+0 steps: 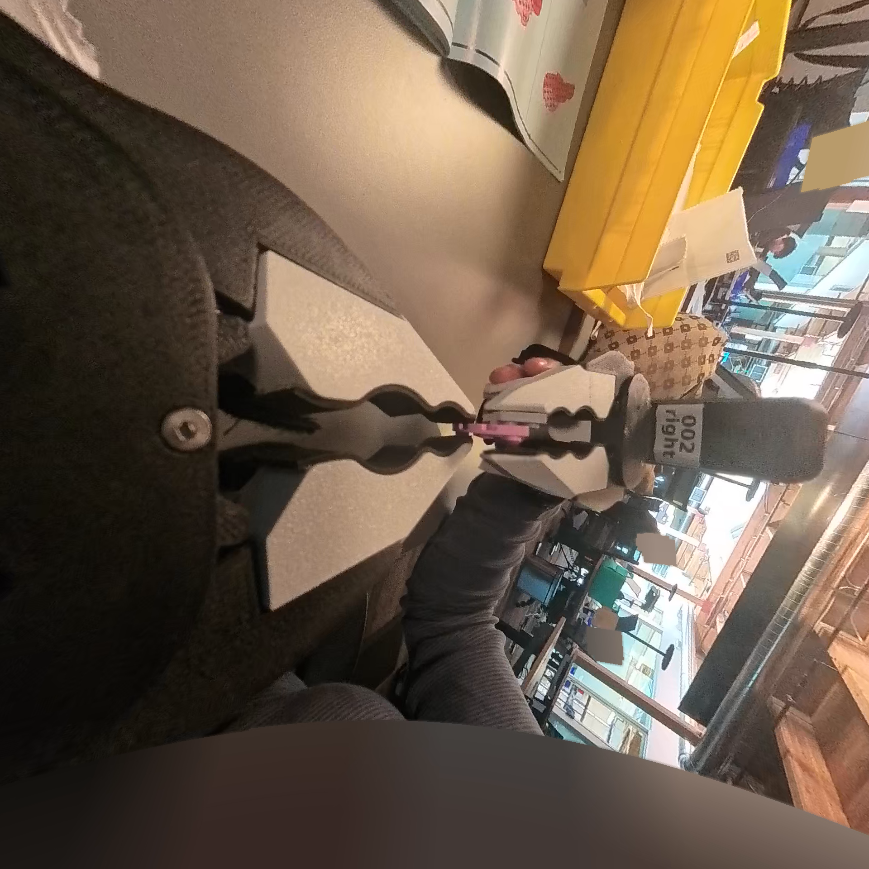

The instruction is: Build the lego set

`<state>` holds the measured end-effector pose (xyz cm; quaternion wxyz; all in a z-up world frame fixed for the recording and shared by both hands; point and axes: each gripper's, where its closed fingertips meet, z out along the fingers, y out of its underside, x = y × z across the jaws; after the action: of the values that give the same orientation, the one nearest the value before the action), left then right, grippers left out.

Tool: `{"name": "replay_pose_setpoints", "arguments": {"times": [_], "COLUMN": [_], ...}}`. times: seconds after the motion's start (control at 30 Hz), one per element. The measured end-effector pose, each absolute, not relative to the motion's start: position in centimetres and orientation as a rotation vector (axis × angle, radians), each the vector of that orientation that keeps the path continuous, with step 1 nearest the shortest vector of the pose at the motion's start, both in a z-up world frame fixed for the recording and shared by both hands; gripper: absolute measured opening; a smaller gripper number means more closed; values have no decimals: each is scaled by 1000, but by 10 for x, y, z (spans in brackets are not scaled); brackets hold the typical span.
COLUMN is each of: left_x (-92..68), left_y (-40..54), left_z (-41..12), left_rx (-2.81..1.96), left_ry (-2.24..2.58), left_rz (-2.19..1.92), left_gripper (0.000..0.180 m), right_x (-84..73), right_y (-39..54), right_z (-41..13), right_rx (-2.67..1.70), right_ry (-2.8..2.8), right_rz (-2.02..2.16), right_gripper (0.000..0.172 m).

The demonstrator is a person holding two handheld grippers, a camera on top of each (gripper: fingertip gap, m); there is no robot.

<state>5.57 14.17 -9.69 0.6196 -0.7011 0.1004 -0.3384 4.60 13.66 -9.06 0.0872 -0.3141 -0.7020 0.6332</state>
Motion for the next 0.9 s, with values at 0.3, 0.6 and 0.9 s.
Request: {"name": "replay_pose_setpoints", "arguments": {"times": [0.3,0.6,0.9], "left_x": [58,52,60], "left_y": [142,139,138], "left_z": [-99,-80,-78], "left_rx": [-1621,-1515,-1494], "left_ry": [275,254,313], "left_rz": [-704,-594,-607], "left_gripper": [3,26,6], "right_x": [46,49,53], "right_y": [135,137,130], "right_z": [-95,-94,-94], "right_rx": [-782,-772,-727], "right_ry": [-2086,-2067,-2098], "right_rz": [1744,1810,1814], "right_gripper": [6,6,6]}}
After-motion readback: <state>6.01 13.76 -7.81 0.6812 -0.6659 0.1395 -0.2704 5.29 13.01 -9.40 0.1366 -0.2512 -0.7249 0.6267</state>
